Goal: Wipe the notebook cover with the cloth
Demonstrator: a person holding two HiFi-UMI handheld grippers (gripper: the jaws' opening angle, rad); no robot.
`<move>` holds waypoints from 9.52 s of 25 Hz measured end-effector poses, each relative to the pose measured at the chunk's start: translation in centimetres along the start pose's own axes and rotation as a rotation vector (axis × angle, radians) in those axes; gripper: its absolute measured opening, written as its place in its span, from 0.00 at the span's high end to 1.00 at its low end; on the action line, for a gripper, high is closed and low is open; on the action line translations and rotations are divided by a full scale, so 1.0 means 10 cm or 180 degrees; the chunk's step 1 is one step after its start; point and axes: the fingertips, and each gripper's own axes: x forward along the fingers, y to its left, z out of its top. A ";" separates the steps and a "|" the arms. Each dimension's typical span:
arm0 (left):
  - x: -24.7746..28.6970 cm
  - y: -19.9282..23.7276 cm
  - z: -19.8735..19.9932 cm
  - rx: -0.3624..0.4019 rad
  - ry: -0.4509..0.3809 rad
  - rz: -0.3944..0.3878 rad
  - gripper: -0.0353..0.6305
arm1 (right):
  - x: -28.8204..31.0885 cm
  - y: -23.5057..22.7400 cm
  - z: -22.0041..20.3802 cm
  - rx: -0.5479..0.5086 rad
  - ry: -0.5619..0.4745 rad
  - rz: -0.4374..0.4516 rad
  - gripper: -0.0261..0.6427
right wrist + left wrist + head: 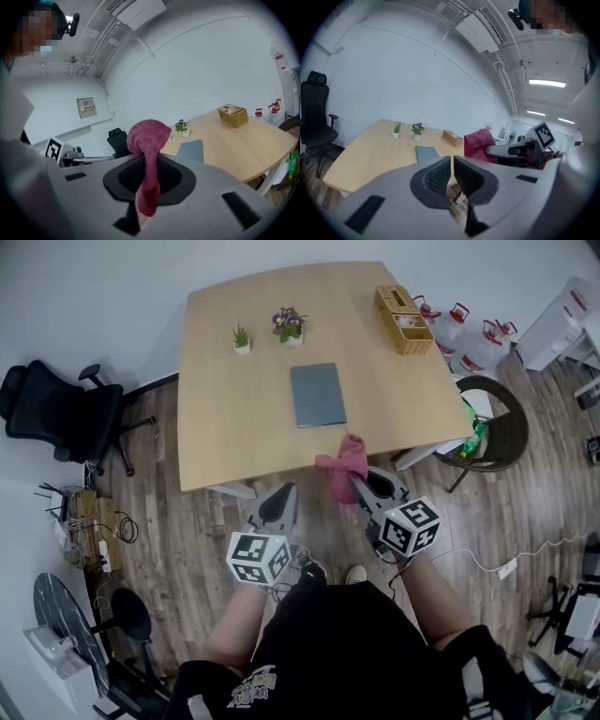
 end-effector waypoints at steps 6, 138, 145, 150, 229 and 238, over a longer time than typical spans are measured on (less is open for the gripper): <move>0.16 0.44 0.28 0.0010 -0.0035 -0.0117 0.91 | 0.44 0.01 0.26 -0.0024 -0.0091 -0.0116 0.87; 2.75 1.82 -0.91 -0.0925 0.1506 0.0696 0.74 | 2.17 -1.76 -0.95 -0.1195 0.1910 0.0246 0.88; 2.75 1.84 -0.91 -0.0965 0.1513 0.0690 0.75 | 2.06 -1.71 -1.04 -0.1017 0.1898 0.0303 0.87; 2.74 1.84 -0.91 -0.0987 0.1523 0.0688 0.76 | 1.97 -1.64 -1.03 -0.0759 0.1948 0.0478 0.88; 2.74 1.88 -0.91 -0.1110 0.1544 0.0635 0.78 | 2.45 -1.49 -1.04 -0.1115 0.2286 0.0380 0.88; 2.77 1.86 -0.94 -0.1173 0.1518 0.0555 0.79 | 2.33 -1.39 -1.13 -0.0832 0.2289 0.0391 0.88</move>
